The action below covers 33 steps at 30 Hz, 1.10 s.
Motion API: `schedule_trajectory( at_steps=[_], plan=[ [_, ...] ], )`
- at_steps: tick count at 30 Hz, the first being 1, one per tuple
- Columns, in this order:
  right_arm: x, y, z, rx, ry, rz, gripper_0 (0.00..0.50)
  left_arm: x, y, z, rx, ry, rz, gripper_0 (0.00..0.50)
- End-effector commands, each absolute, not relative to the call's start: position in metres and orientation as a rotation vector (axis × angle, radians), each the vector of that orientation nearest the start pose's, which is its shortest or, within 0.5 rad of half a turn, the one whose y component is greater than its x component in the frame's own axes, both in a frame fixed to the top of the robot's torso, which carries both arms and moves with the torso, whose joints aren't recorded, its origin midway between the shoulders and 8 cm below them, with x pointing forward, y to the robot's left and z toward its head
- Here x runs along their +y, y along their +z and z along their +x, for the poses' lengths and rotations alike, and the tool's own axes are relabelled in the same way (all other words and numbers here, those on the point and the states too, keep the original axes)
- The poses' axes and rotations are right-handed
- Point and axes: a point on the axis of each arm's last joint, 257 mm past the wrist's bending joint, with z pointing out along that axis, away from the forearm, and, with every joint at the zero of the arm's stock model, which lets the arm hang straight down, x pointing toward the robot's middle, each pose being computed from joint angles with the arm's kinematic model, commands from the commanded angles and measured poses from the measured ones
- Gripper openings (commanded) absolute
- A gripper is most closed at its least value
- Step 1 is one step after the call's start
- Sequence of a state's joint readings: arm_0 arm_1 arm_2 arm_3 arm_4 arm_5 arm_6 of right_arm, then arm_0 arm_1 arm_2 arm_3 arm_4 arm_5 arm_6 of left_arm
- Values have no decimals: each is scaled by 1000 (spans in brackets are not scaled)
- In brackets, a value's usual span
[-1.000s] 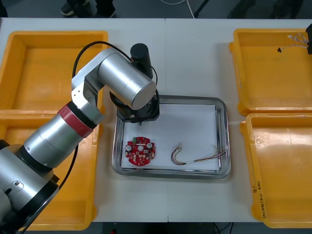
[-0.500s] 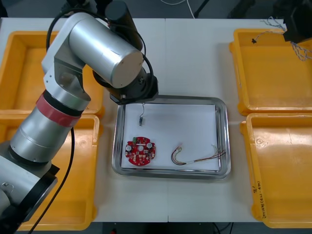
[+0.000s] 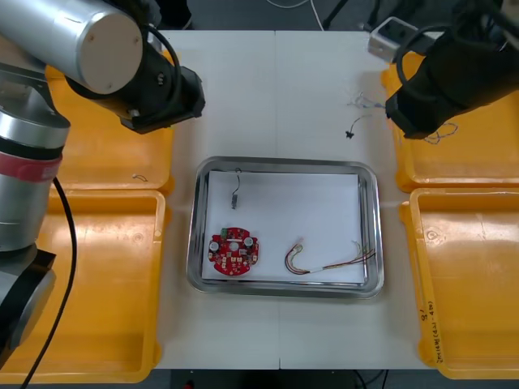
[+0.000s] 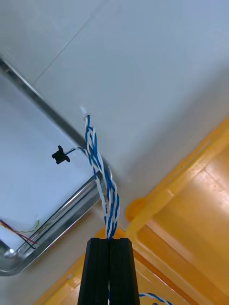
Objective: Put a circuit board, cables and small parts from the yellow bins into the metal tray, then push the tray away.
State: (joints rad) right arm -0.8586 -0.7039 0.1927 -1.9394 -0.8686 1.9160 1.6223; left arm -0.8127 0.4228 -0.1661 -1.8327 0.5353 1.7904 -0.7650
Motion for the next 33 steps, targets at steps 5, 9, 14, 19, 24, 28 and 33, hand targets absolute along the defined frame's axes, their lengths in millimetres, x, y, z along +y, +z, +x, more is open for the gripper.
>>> schedule_trajectory(
  at_steps=[5, 9, 14, 19, 24, 28, 33],
  plan=[
    [-175, -109, 452, 2429, -184, -1206, 0, 208, -71, 533, 2435, -182, -258, 500],
    [-155, -127, 449, 2387, -186, -1307, 0, 231, -73, 534, 2457, -145, -270, 500],
    [-132, -139, 453, 2300, -224, -1432, 0, 254, -82, 535, 2508, -93, -235, 500],
    [-112, -150, 458, 2242, -171, -1525, 0, 276, -94, 536, 2560, -34, -178, 500],
    [-98, -160, 468, 2185, -163, -1585, 0, 289, -109, 537, 2608, -20, -191, 500],
    [-87, -173, 474, 2148, -191, -1617, 0, 290, -122, 540, 2663, -45, -237, 500],
    [-84, -193, 477, 2125, -228, -1638, 0, 289, -134, 542, 2737, -88, -313, 500]
  ],
)
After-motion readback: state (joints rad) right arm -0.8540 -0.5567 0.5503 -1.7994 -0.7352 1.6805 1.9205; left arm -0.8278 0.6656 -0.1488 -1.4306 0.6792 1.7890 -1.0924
